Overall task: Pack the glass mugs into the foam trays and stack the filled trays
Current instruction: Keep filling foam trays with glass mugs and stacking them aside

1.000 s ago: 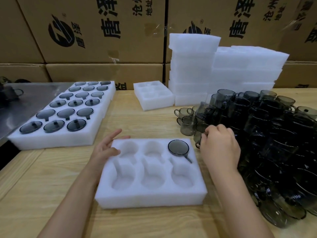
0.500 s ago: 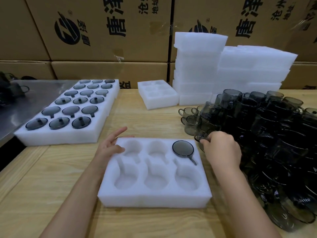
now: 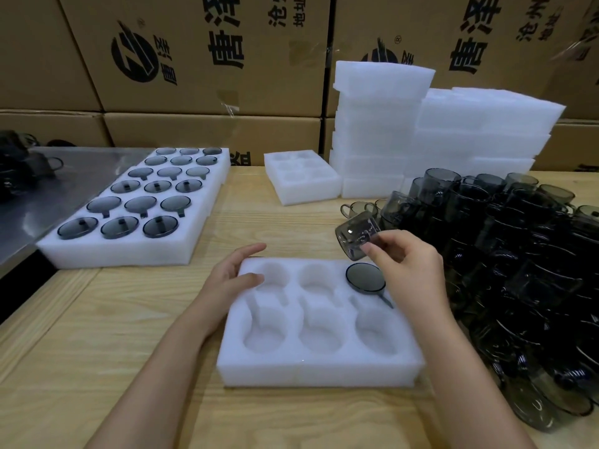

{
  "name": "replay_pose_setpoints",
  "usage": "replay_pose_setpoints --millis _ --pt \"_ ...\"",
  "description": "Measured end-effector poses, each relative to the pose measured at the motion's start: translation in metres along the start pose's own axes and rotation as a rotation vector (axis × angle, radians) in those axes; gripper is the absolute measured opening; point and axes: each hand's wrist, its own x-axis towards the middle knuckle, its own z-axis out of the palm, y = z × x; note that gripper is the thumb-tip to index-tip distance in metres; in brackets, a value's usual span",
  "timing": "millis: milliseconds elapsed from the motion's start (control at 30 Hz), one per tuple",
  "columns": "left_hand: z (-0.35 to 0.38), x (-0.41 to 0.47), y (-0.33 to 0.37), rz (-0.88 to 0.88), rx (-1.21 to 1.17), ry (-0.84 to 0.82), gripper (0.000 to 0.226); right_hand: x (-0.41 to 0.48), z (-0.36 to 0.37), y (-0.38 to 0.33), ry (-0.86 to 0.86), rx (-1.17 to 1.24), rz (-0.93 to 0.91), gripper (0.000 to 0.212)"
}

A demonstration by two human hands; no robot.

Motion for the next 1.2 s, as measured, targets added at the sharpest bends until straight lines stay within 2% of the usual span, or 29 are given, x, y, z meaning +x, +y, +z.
replay_pose_setpoints --millis 67,167,233,333,400,467,533,633,700,767,967,1200 --pt "-0.002 0.0 0.008 0.028 0.115 0.024 0.051 -0.001 0.0 -0.001 -0.038 0.055 -0.001 0.024" --pt "-0.001 0.004 0.031 0.238 0.321 0.096 0.041 -0.001 0.002 -0.002 -0.101 0.118 -0.037 0.023" --pt "0.012 0.006 0.048 0.299 0.376 -0.012 0.041 -0.003 0.004 -0.006 -0.167 0.144 -0.1 0.026" --pt "0.039 0.006 0.057 0.259 0.397 -0.277 0.057 -0.006 0.008 -0.011 -0.264 0.133 -0.246 0.025" --pt "0.05 0.008 0.055 0.306 0.422 -0.353 0.058 -0.007 0.008 -0.011 -0.284 0.092 -0.303 0.02" --pt "0.052 0.01 0.055 0.341 0.424 -0.363 0.059 -0.008 0.009 -0.009 -0.278 0.072 -0.31 0.023" --pt "0.051 0.012 0.056 0.394 0.437 -0.315 0.054 -0.008 0.011 -0.008 -0.26 0.108 -0.279 0.031" --pt "0.051 0.016 0.056 0.418 0.385 -0.223 0.04 -0.009 0.015 -0.009 -0.268 0.291 -0.138 0.041" --pt "0.05 0.018 0.054 0.388 0.407 -0.185 0.037 -0.009 0.016 -0.008 -0.314 0.358 -0.049 0.04" --pt "0.049 0.019 0.053 0.369 0.53 -0.163 0.042 -0.009 0.017 -0.007 -0.361 0.382 -0.001 0.031" --pt "0.05 0.018 0.048 0.368 0.721 -0.195 0.047 -0.008 0.019 0.002 -0.37 0.306 0.083 0.019" --pt "0.049 0.022 0.042 0.42 0.875 -0.268 0.039 -0.009 0.021 0.007 -0.4 0.198 0.086 0.029"
